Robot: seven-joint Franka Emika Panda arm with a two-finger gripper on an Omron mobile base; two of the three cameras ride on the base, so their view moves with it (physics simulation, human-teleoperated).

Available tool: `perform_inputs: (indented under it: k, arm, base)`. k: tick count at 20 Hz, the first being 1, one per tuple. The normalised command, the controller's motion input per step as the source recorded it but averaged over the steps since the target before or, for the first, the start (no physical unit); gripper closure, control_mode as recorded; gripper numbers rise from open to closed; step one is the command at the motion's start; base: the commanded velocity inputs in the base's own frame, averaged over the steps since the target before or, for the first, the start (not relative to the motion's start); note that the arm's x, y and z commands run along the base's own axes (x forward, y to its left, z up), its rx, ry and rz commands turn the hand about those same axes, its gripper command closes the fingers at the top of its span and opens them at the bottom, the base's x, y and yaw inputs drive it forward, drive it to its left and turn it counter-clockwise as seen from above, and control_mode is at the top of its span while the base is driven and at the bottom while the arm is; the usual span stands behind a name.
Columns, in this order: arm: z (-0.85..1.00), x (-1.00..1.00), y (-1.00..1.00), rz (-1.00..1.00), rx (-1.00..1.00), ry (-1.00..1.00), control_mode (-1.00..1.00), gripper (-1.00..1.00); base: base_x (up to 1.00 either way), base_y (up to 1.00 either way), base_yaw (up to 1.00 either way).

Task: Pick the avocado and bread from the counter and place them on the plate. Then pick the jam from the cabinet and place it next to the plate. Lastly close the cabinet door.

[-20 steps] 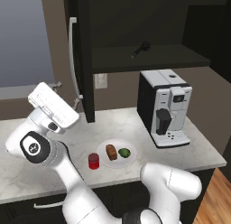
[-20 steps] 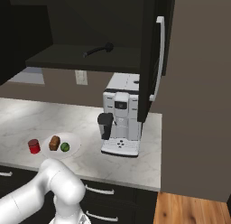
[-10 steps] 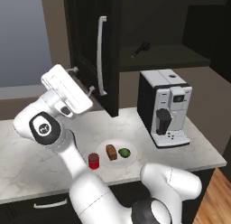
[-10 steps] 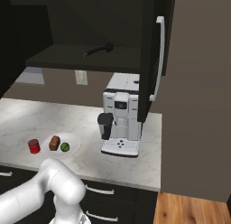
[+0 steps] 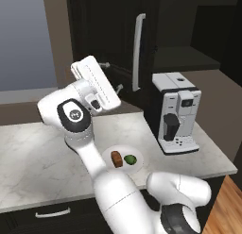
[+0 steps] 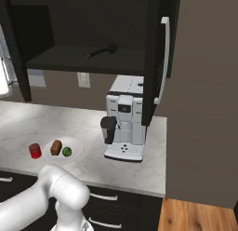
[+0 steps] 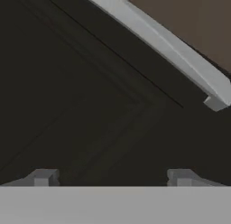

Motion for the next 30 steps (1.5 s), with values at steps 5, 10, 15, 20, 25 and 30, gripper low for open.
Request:
perform_inputs:
  k: [5, 10, 15, 20, 25, 30]
  arm:
    - [0.0, 0.33, -1.0, 0.22, 0.21, -0.01, -1.0, -1.0]
    - [-0.07, 0.75, -0.98, 0.25, 0.19, 0.01, -1.0, -1.0]
    - [-0.22, 1.0, -0.86, 0.3, 0.11, 0.05, -1.0, -1.0]
    - [-0.22, 0.98, -0.88, 0.3, 0.11, 0.03, -1.0, -1.0]
    - [-0.23, 0.86, -0.89, 0.32, 0.1, 0.01, -1.0, -1.0]
    - [-0.14, 0.86, -0.85, 0.3, 0.1, 0.03, -1.0, -1.0]
  base:
    - [0.0, 0.0, 0.0]
    - [0.0, 0.0, 0.0]
    - [0.0, 0.0, 0.0]
    - [0.0, 0.0, 0.0]
    - [0.0, 0.0, 0.0]
    - [0.0, 0.0, 0.0]
